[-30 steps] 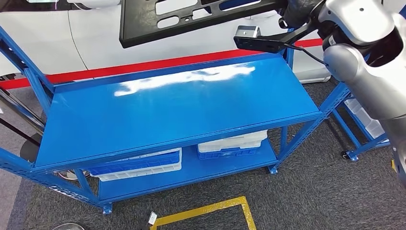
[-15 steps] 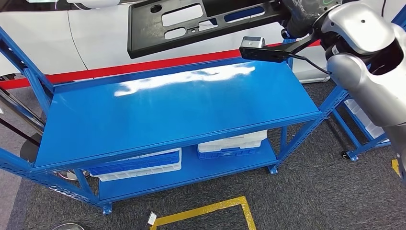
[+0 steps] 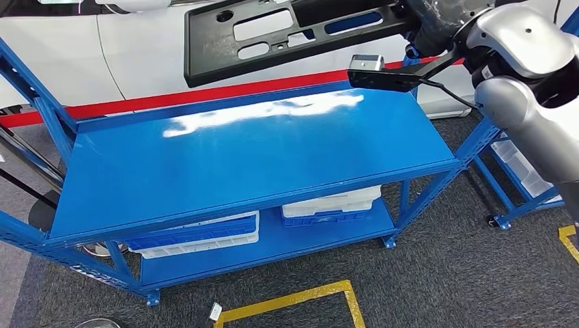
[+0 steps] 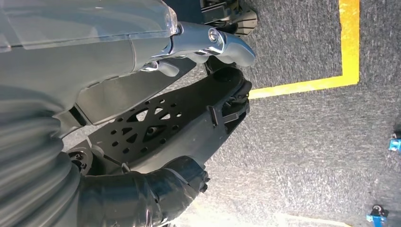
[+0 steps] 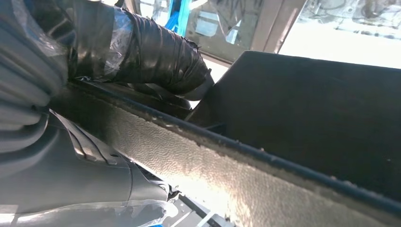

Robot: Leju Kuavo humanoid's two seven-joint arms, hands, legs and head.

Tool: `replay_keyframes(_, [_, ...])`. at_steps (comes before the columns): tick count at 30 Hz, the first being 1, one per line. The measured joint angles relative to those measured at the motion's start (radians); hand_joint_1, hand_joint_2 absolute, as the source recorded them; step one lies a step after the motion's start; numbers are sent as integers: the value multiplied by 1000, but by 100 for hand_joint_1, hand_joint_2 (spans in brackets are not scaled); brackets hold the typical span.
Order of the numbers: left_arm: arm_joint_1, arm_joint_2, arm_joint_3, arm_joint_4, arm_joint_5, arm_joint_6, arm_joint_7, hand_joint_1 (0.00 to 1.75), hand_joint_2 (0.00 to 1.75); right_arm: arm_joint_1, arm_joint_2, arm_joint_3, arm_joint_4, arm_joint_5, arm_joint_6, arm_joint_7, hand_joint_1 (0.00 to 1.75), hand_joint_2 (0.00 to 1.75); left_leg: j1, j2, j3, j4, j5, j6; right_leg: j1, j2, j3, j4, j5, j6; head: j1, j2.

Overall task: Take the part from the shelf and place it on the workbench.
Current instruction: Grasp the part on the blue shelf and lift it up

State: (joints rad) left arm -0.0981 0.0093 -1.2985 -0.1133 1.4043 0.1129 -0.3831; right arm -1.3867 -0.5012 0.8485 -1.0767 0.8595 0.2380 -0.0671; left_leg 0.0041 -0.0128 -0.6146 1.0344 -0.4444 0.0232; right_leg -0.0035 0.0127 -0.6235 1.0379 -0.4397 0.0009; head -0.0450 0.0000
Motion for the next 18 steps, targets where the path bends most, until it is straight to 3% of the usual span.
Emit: replay_keyframes(18, [-5, 4, -7, 0, 0, 3, -10, 0, 175, 2, -22, 3, -22, -29, 0, 8, 175, 175, 0, 0, 0, 0, 0, 0, 0, 0, 0, 0, 0, 0, 0, 0])
